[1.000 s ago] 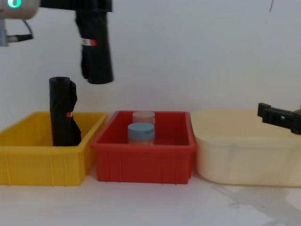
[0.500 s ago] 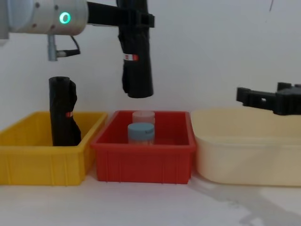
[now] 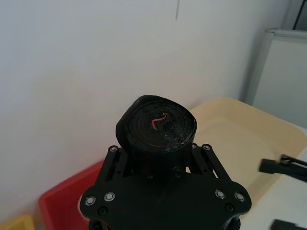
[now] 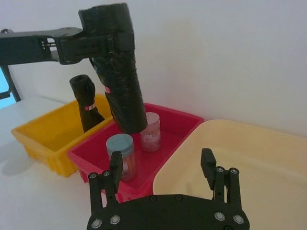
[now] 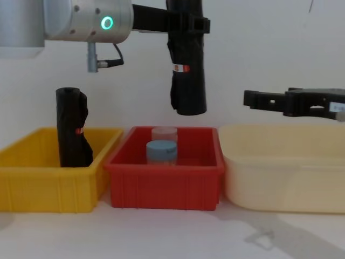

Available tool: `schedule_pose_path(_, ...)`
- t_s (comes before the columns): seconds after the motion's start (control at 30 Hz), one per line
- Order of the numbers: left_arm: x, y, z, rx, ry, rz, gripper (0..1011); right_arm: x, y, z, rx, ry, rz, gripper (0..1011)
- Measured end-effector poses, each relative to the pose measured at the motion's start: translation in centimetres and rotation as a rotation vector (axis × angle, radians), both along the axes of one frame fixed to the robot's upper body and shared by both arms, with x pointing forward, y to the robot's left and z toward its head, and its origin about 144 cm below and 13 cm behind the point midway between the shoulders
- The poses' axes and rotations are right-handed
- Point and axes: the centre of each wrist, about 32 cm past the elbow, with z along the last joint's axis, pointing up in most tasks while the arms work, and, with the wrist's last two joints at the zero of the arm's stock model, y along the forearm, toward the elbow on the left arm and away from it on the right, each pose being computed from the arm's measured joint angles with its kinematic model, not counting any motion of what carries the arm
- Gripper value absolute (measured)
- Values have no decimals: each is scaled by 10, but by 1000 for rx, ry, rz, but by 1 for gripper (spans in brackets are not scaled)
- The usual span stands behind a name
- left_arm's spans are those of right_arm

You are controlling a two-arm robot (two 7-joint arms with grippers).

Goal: Pick up the garbage bag with the one hand and transfer it to the other hand.

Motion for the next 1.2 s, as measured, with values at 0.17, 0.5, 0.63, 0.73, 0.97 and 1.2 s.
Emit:
schedule_pose_path(0.17, 0, -6, 1, -1, 1, -25, 439, 9, 6, -1, -12, 12, 2, 1000)
schedule_pose_path(0.5, -2, -15, 1, -2, 10, -63, 439, 22, 15, -1, -27, 22, 7, 1000)
schedule_pose_path(0.63, -2, -19, 0, -1, 16, -74, 439, 26, 18, 0, -27, 19, 12, 1000)
schedule_pose_path(0.73, -2, -21, 0, 1, 21, -82, 439, 29, 21, 1, -25, 18, 15, 1000)
schedule_pose_path(0.97, -2, -27, -2, 5, 31, -98, 439, 34, 27, 3, -20, 12, 22, 1000)
schedule_pose_path(1.2, -2, -33, -4, 7, 40, -113, 439, 37, 33, 4, -9, 14, 28, 1000)
